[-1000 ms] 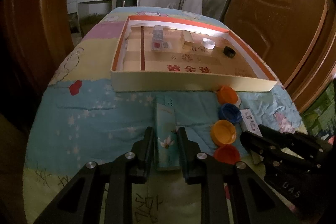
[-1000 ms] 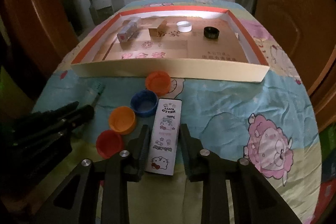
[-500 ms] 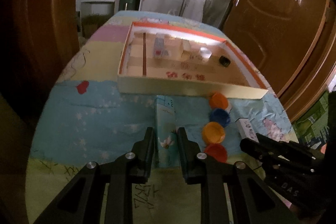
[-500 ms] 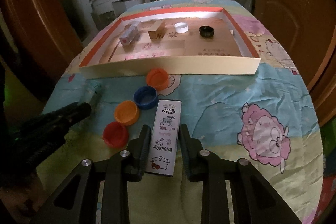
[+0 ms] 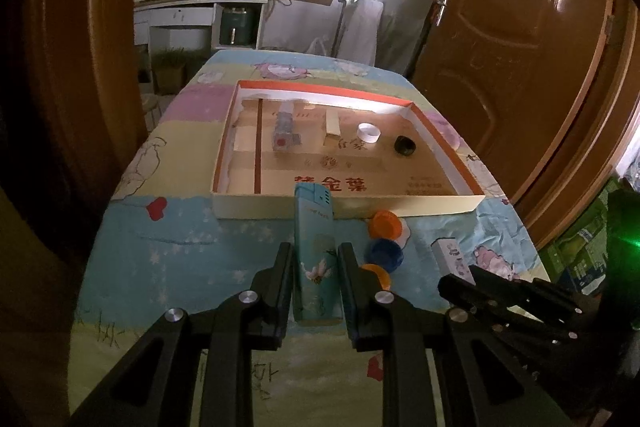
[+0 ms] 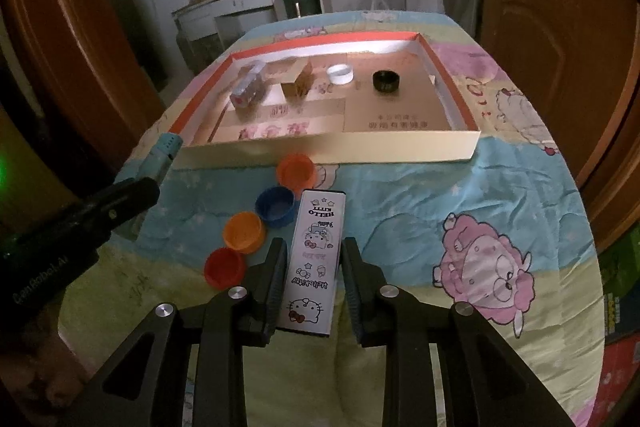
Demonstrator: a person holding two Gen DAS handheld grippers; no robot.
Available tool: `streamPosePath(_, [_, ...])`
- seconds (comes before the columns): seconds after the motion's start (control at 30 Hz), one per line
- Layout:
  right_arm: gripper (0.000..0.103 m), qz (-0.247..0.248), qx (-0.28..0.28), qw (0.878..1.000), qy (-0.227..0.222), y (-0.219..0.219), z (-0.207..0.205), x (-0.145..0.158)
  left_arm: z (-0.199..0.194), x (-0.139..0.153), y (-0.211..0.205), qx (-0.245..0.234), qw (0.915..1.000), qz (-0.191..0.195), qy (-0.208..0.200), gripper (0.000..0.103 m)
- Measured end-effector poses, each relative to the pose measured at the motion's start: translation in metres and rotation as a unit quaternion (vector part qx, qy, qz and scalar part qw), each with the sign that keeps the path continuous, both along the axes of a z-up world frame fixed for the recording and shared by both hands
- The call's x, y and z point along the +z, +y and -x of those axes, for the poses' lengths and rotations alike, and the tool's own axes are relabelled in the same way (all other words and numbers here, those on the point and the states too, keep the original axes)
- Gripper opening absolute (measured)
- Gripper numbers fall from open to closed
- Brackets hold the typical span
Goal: Organize rigid objects
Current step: 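Carry the teal box and white box with both grippers into the tray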
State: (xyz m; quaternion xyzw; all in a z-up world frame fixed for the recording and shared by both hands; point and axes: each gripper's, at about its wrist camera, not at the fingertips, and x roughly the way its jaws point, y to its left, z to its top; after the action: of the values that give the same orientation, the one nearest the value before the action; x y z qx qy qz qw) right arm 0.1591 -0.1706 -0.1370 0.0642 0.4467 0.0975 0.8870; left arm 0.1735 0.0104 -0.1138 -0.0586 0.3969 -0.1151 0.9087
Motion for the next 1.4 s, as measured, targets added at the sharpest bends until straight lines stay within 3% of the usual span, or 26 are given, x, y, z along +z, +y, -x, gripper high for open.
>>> streamPosePath(0.53, [0.028,-0.008,-0.012,0.999,-0.03,-0.013,-0.017,0.028,-0.022,0.015,-0.008,0.001,0.9999,0.006,-0.014,0.022])
streamPosePath(1.4, [0.028,-0.013,-0.008,0.999,-0.038,-0.021,-0.075,0.03,-0.075,0.014,-0.021,0.009,0.9998,-0.018,-0.004,0.022])
